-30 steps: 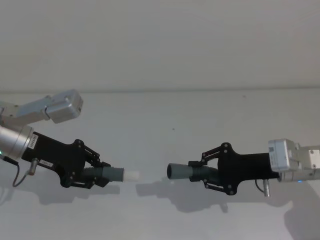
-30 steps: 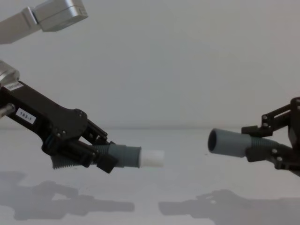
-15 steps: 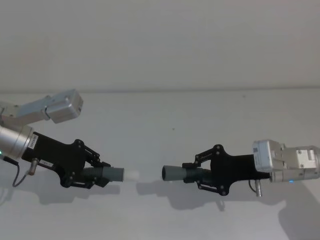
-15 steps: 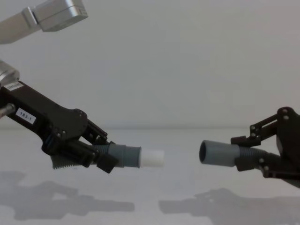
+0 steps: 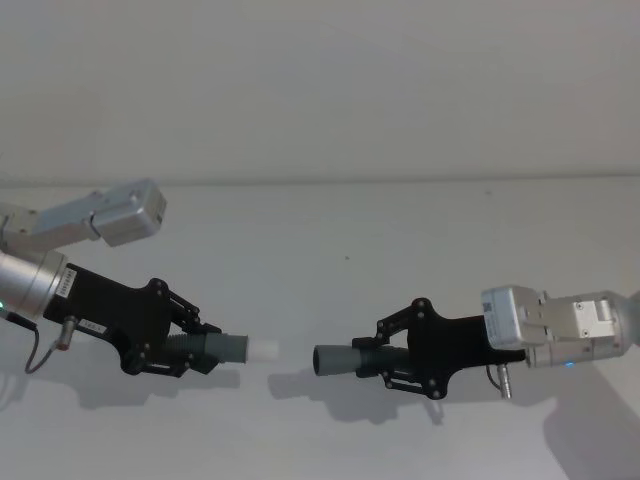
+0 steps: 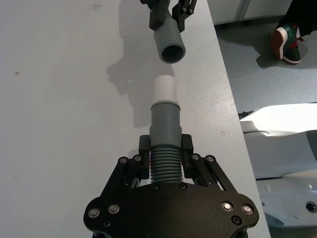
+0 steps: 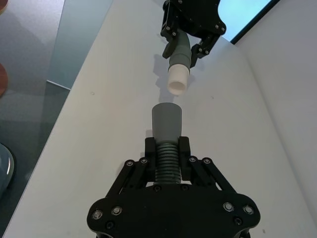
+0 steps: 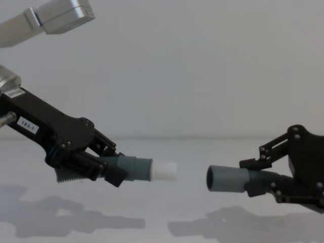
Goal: Use both hands to pick up one end of the pipe from the table, align the ends, and insert them.
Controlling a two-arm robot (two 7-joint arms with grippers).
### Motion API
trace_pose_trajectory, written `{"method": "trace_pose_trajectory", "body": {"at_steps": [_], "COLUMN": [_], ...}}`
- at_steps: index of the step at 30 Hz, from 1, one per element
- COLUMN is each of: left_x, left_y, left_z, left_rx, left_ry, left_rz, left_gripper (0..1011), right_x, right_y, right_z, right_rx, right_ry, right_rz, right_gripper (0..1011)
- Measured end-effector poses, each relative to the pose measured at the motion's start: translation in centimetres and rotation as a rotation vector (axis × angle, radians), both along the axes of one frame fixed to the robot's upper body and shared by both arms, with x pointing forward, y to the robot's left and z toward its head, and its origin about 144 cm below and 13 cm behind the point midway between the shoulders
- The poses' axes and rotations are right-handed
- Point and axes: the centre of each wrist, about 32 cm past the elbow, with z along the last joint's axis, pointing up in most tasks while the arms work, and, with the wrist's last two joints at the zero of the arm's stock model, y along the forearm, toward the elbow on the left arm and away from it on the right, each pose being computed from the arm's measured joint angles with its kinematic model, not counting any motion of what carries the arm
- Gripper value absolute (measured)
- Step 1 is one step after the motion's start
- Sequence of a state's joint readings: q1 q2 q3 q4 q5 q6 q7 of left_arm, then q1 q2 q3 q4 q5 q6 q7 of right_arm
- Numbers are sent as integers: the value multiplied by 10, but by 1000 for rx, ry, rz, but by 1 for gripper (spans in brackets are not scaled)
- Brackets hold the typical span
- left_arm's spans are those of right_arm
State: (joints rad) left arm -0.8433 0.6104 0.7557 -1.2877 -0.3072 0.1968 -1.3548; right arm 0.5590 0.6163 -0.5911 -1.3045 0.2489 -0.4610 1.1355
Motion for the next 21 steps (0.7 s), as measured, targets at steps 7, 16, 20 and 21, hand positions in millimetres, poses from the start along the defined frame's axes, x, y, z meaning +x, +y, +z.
{"method": "trace_pose_trajectory", "body": {"at_steps": [7,16,20,21], "left_x": [0,0,0,0], "left_y": [0,0,0,0], "left_z": [0,0,0,0], "left_rx": [0,0,0,0], "left_ry": [0,0,0,0], "left_rz": [0,0,0,0], "left_gripper": [329,329,329,329], "right_x": [2,6,7,7], "right_y": [5,11,14,14], "right_z": [2,5,6,6], "right_rx": [-9,-15,-18,-18], "right_ry": [-1,-3,-2,-2], "right_rz": [2,-2,-2,-3], "right_gripper": [245,245,245,244]}}
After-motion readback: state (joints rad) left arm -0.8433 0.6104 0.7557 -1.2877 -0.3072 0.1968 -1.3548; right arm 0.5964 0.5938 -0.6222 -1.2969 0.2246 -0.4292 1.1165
